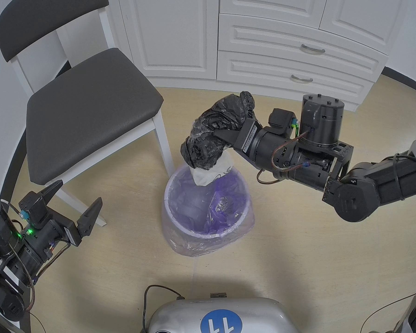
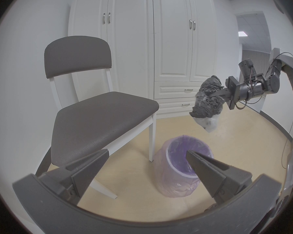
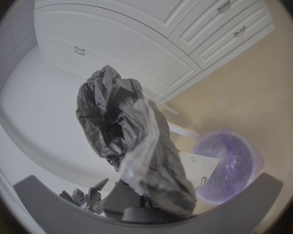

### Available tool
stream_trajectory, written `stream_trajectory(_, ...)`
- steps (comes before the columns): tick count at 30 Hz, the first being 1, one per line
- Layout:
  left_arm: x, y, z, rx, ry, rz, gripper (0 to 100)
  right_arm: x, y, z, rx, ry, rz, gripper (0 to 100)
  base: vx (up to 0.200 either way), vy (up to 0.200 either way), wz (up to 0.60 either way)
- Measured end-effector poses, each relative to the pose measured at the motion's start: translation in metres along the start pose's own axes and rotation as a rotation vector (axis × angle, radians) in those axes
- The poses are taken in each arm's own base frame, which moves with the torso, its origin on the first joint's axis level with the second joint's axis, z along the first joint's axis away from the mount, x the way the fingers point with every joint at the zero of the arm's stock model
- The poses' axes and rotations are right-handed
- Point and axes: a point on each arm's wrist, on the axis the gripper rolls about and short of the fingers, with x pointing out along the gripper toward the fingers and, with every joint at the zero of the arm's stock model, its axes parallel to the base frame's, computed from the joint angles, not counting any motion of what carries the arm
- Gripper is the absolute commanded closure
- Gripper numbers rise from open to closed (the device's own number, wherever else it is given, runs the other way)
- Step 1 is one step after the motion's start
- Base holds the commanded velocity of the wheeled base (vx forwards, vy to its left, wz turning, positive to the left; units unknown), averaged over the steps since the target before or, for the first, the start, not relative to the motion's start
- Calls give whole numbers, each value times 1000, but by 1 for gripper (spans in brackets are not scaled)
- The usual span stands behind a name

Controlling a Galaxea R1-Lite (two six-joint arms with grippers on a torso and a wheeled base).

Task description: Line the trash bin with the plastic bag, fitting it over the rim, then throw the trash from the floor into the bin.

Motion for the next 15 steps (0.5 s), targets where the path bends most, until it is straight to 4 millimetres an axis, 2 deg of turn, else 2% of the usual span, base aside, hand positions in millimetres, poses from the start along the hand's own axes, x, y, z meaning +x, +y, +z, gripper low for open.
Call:
stream_trajectory(7,-2,0,-3,36,16,-2,0,19,-9,3,-28,-23,72,100,0,0,0)
stream_trajectory(11,-2,-1,-4,40,21,-4,0,22,-22,3,-33,-3,65,100,0,0,0)
stream_trajectory(15,-2,-1,-4,41,24,-7,0,21,-35,-6,-20,30,33,100,0,0,0)
